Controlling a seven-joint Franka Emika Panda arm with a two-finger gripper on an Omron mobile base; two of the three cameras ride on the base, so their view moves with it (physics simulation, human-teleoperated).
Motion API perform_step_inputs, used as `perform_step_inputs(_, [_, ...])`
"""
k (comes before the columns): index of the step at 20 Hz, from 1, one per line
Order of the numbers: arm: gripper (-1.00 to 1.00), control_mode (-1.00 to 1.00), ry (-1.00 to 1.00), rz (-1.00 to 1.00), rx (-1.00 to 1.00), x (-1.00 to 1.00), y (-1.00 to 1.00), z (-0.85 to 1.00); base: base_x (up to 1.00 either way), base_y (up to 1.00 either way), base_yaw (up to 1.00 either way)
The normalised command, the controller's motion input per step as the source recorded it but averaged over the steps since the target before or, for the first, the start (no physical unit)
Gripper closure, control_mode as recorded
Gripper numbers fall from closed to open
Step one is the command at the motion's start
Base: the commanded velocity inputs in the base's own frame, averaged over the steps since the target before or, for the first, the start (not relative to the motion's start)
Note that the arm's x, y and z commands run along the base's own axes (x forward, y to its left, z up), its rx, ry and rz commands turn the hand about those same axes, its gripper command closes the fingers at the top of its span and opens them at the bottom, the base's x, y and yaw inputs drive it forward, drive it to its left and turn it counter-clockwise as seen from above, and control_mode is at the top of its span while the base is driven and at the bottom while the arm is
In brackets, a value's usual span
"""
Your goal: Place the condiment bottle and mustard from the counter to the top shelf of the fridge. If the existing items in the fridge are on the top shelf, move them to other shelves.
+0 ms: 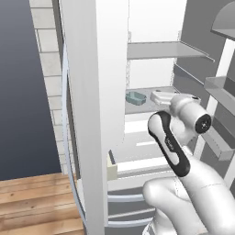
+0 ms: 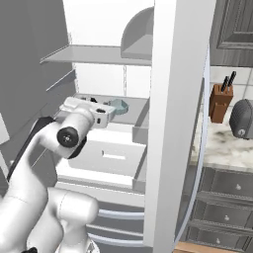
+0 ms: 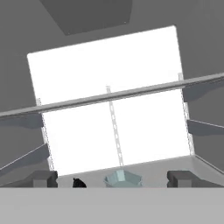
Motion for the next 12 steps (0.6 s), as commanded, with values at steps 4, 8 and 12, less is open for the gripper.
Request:
perform_step_inputs(4, [-1.00,-1.00,0.08,0.00,0.00,-1.00,-0.20,0.82,0.00,0.00,0.00])
perform_step_inputs(8, [-1.00,-1.00,0.27,0.00,0.00,-1.00,-0.21,0.59,0.00,0.00,0.00])
perform_step_inputs(12, [-1.00,-1.00,0.45,0.00,-0.09,-1.00,-0.03,0.19,0.00,0.00,0.00])
